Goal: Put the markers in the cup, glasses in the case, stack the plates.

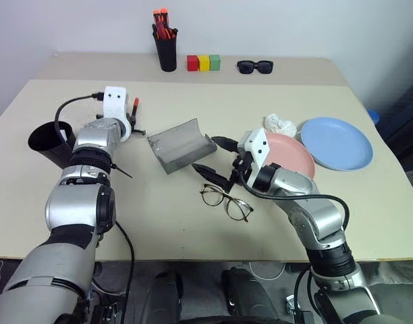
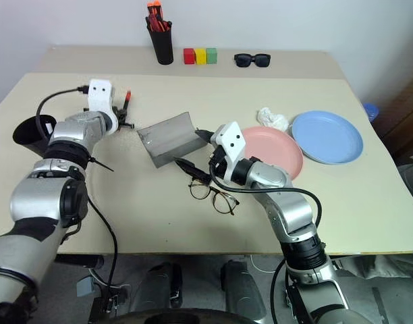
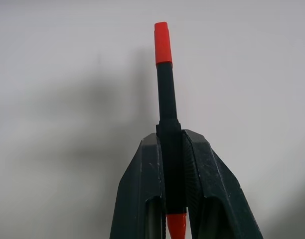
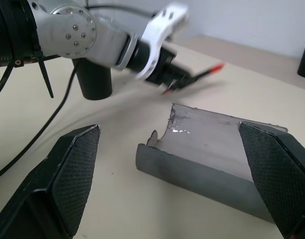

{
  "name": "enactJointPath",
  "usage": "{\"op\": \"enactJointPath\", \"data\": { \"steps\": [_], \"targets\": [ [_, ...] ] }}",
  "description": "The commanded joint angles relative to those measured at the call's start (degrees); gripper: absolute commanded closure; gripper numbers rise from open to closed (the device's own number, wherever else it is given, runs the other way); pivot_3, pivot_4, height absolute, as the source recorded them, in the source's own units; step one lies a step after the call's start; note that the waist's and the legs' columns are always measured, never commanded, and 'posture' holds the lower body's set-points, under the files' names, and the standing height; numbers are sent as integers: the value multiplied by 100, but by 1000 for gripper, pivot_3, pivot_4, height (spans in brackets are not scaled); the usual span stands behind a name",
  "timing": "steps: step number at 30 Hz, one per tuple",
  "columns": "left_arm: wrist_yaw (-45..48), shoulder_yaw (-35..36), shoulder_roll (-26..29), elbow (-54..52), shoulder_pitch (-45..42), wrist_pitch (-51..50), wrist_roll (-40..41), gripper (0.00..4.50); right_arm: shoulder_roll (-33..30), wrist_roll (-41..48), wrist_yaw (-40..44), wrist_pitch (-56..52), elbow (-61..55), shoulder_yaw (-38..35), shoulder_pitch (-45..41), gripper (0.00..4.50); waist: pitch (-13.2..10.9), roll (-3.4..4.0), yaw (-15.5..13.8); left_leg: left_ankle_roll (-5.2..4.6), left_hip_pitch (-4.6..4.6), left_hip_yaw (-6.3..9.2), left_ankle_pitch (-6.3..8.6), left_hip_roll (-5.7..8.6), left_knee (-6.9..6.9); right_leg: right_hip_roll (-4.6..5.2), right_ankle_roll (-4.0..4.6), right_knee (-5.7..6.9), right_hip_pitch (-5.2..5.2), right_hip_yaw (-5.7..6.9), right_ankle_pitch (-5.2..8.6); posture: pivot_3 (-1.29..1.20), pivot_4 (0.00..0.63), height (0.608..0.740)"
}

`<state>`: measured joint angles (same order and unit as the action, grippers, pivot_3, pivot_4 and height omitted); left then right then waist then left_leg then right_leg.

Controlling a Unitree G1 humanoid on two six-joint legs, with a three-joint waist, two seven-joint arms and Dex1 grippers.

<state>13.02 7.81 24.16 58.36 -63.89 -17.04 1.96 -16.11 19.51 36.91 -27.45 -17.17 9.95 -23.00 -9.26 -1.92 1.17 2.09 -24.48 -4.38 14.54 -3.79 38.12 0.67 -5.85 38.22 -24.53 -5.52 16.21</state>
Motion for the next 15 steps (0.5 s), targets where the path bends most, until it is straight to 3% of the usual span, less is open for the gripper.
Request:
{"op": "enactJointPath", "data": {
  "steps": [1, 6, 9, 15],
  "targets": [
    [-529, 419, -48, -1517, 276, 920, 234, 4465, 138, -162, -80, 325, 123, 69, -297, 0, 0, 0, -13, 0, 0, 0, 0, 0, 0, 0, 0, 2, 0, -1, 0, 0, 150, 722],
    [-1735, 828, 78, -3757, 1174, 1687, -204, 4465, 421, -497, -11, 991, 512, 394, -634, 0, 0, 1, -8, 1, 3, -7, 0, -3, -1, 0, 0, 6, -5, -9, -1, 0, 150, 722],
    [-2300, 1105, 126, -4864, 1884, 1623, -473, 4465, 753, -219, 198, 1117, 607, 474, -754, 0, 2, 4, -4, 1, 5, -11, -1, -4, -1, 1, 0, 6, -5, -10, -1, 0, 150, 722],
    [-2802, 1557, 54, -6209, 3252, 1310, -798, 4465, 1159, 191, 689, 1020, 703, 671, -814, 0, 7, -5, -53, 1, 8, -8, -1, -3, 11, 6, 0, 14, 7, -3, -1, 0, 150, 722]
  ]
}}
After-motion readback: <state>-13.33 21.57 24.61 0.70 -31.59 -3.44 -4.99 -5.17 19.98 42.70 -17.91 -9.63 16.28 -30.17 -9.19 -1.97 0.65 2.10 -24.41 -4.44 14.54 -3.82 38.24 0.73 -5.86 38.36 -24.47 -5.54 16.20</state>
